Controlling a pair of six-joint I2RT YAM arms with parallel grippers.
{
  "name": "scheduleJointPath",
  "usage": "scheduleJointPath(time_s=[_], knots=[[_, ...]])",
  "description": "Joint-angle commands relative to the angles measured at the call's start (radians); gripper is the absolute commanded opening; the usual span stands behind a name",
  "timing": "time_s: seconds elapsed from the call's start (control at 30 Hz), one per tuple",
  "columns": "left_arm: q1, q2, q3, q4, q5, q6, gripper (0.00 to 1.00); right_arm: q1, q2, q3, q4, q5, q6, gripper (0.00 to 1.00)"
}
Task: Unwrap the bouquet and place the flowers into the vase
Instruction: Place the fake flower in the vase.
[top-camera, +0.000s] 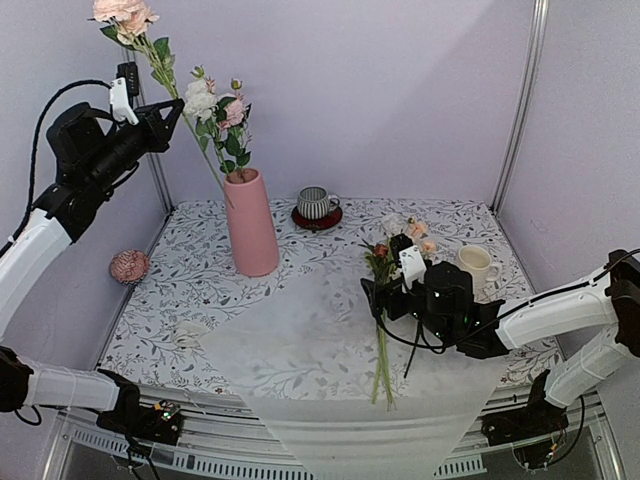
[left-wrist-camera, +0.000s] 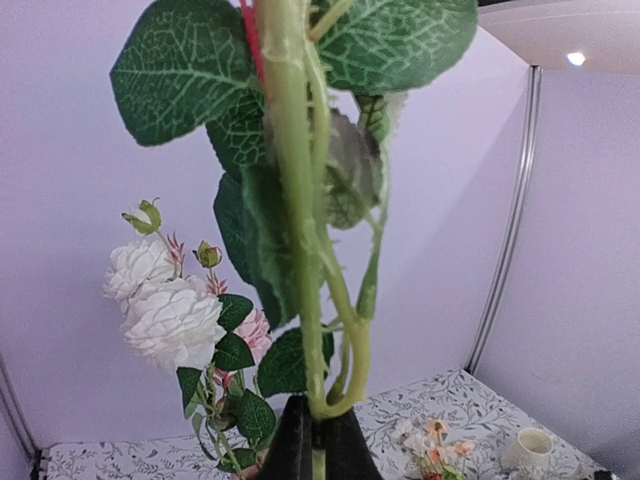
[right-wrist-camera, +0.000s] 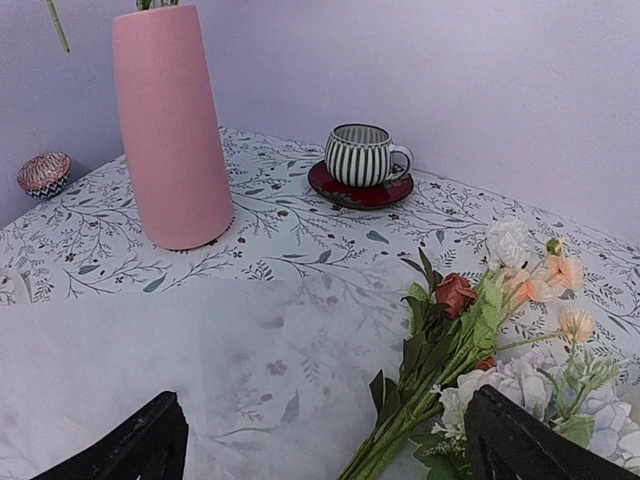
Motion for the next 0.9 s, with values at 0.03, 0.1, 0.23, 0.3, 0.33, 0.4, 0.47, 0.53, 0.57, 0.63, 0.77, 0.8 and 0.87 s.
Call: scheduleJointPath(time_s=[0.03,0.1,0.23,0.3,0.33,0.4,0.47,0.53,0.57,0.63,0.77,0.8,0.87], knots=[[0.016,0.016,0.015,0.082,-0.015,0.039,0.02,-0.001,0.017,0.016,0.029,0.016,-0.008,0.99],[0.016,0.017,0.011,0.116,-0.010,0.038,0.02,-0.001,0.018,0.017,0.029,0.016,-0.008,0.99],[0.015,0.026,0.037,0.148,-0.001,0.028,0.02,-0.001,0.019,0.018,0.029,0.019,-0.014,0.99],[0.015,0.033,0.055,0.157,-0.001,0.029,0.02,-0.001,0.020,0.019,0.029,0.019,-0.015,0.99],[0.016,0.038,0.062,0.164,-0.001,0.028,0.02,-0.001,0.021,0.020,0.029,0.017,-0.016,0.99],[0.016,0.046,0.075,0.172,0.001,0.029,0.02,-0.002,0.022,0.021,0.027,0.015,-0.016,0.99],[0.017,0.058,0.081,0.192,0.011,0.034,0.03,-0.001,0.023,0.023,0.026,0.014,-0.019,0.99],[0.016,0.070,0.079,0.225,0.012,0.041,0.03,-0.001,0.021,0.023,0.026,0.013,-0.019,0.99],[0.016,0.078,0.079,0.235,0.011,0.044,0.03,-0.001,0.021,0.022,0.026,0.013,-0.019,0.99],[0.017,0.097,0.082,0.257,0.010,0.052,0.03,-0.001,0.021,0.022,0.026,0.012,-0.019,0.99],[0.016,0.144,0.085,0.284,0.016,0.073,0.02,-0.001,0.018,0.023,0.025,0.013,-0.021,0.99],[0.016,0.156,0.088,0.283,0.017,0.080,0.02,-0.001,0.017,0.021,0.024,0.013,-0.021,0.99],[0.015,0.175,0.093,0.275,0.017,0.094,0.02,-0.001,0.016,0.021,0.022,0.011,-0.022,0.99]])
